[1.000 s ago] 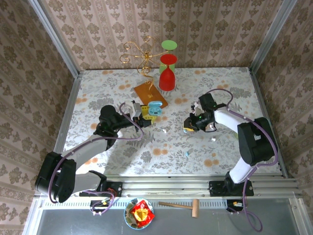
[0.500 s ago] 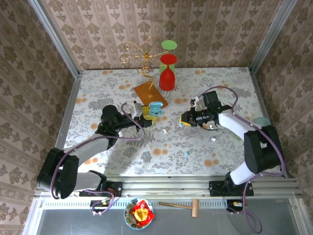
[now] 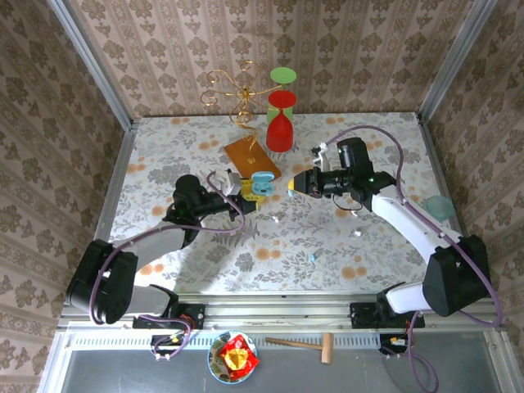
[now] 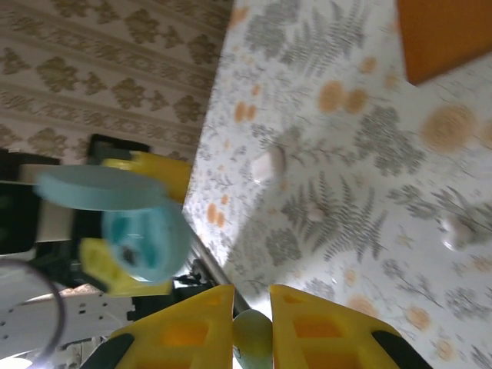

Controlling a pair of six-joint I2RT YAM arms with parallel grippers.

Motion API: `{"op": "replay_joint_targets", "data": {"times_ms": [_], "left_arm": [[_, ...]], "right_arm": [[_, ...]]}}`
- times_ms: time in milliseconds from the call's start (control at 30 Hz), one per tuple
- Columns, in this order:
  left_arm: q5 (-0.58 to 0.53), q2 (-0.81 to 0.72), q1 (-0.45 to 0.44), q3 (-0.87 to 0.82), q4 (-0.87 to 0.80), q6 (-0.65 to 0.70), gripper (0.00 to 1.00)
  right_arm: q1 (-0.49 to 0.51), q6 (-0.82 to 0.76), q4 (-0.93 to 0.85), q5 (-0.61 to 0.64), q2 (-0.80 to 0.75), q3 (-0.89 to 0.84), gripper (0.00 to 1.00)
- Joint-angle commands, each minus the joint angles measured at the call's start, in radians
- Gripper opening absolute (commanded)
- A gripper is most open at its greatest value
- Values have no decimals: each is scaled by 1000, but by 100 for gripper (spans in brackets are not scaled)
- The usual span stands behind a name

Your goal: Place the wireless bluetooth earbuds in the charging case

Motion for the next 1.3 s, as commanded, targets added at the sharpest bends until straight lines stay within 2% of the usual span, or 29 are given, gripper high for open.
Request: {"op": "replay_joint_targets", "data": {"times_ms": [0, 533, 1267], "left_arm": [[22, 15, -6, 30, 62, 7, 27], [34, 38, -11, 27, 127, -45, 27], [28, 69, -23, 41, 251, -154, 27]], "right_arm": [[33, 27, 39, -27, -23, 61, 16], [107, 41, 140, -33, 52, 109, 15], [111, 45, 205, 3, 94, 65, 15]]}}
